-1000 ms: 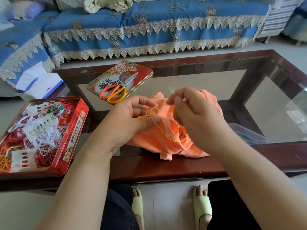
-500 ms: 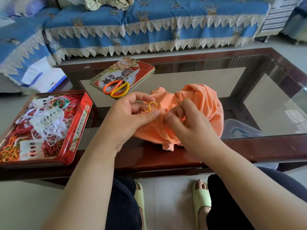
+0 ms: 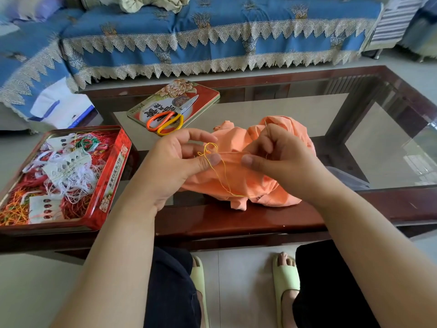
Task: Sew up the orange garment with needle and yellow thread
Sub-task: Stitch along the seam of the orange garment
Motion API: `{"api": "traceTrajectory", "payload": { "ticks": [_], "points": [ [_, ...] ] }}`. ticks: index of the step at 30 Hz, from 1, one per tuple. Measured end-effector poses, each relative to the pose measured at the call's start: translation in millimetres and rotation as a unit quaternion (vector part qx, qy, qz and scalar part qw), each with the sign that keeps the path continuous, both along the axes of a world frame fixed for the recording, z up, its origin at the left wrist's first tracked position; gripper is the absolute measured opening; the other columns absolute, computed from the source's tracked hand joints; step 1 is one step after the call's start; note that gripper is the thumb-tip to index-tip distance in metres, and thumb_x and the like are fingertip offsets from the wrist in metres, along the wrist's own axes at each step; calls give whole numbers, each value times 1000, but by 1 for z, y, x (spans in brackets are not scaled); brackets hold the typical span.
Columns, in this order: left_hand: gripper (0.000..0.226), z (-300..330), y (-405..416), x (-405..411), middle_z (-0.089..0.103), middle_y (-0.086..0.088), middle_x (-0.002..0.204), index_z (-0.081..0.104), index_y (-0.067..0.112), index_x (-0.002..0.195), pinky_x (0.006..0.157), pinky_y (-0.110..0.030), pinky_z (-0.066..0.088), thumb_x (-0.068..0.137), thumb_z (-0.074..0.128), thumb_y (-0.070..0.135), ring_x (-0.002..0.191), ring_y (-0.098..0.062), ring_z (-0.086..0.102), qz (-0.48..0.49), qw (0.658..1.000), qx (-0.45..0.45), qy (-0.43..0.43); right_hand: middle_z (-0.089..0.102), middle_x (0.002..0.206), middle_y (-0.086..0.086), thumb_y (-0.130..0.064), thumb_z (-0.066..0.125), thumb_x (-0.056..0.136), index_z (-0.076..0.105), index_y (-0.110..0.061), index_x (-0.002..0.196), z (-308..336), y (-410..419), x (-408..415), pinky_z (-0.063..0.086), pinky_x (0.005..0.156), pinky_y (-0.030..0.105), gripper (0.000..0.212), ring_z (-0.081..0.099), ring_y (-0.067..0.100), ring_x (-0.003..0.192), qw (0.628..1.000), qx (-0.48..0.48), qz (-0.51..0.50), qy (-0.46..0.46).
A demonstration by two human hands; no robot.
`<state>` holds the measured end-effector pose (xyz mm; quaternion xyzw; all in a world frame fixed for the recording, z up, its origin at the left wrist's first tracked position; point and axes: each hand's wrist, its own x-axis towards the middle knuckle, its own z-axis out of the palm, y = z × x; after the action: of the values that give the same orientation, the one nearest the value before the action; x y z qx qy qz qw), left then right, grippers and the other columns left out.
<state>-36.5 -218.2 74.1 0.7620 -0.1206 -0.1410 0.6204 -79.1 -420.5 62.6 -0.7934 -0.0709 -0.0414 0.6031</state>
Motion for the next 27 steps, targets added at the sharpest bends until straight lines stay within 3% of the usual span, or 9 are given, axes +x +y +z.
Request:
{"api": "traceTrajectory", "payload": {
  "ticks": [2,4,6,10,12,18,21,23,27],
  "points": [
    [33,0,0,-1,75,-3,87,68,26,96,55,-26,56,64,76,25,81,-17,73,-20,1000,0,7,70,77,-5,-6,69,83,37,-15,71,-2,-4,2,51,70,18,36,65,5,80,998,51,19,26],
    [35,1,-1,-2,75,-7,89,68,28,95,61,-28,60,62,77,27,83,-18,72,-35,999,-2,4,72,81,-3,-9,70,81,37,-17,71,-3,-6,4,51,69,21,35,63,9,78,996,78,29,37],
    [35,1,-1,-3,74,-7,88,68,29,95,68,-30,61,61,77,29,83,-17,71,-46,999,0,-6,73,86,-3,-8,71,82,36,-17,72,-2,-7,4,50,69,23,37,59,6,72,999,36,27,27],
    [31,0,-2,-3,72,3,84,69,34,94,65,-28,59,64,77,27,85,-16,71,-77,997,10,-12,73,104,-7,-5,69,84,34,-14,72,-4,-5,4,49,68,25,39,57,3,69,999,-14,28,20],
    [30,0,-2,-3,72,3,87,70,38,92,68,-32,60,64,77,30,88,-19,71,-85,996,22,-27,74,98,-4,-4,69,84,34,-14,71,-6,-4,5,52,73,27,39,64,13,77,999,-12,37,31],
    [33,-5,-1,-2,69,7,90,69,39,97,78,-37,59,65,75,43,87,-17,67,-44,988,112,-96,70,78,-4,2,70,82,34,-16,69,-3,-7,5,51,71,20,43,60,6,74,1000,-3,-8,-20],
    [29,-7,-4,-3,58,18,68,68,36,94,60,-13,44,70,72,50,67,0,55,-5,968,204,-148,69,83,-1,0,70,83,33,-19,69,0,-6,2,48,66,23,44,53,0,68,996,-36,-44,-71],
    [27,-4,-6,-5,54,25,60,66,36,91,52,-6,36,70,69,53,64,6,52,-1,964,224,-146,68,85,-1,-2,70,84,32,-20,71,1,-3,-1,47,68,26,44,53,3,70,992,-59,-59,-99],
    [34,0,-5,-7,63,16,83,68,38,90,62,-17,40,64,62,59,82,-2,57,2,976,188,-109,67,83,-6,-3,70,85,31,-21,73,3,-1,-3,46,74,40,44,53,20,77,987,-72,-81,-116]
  ]
}}
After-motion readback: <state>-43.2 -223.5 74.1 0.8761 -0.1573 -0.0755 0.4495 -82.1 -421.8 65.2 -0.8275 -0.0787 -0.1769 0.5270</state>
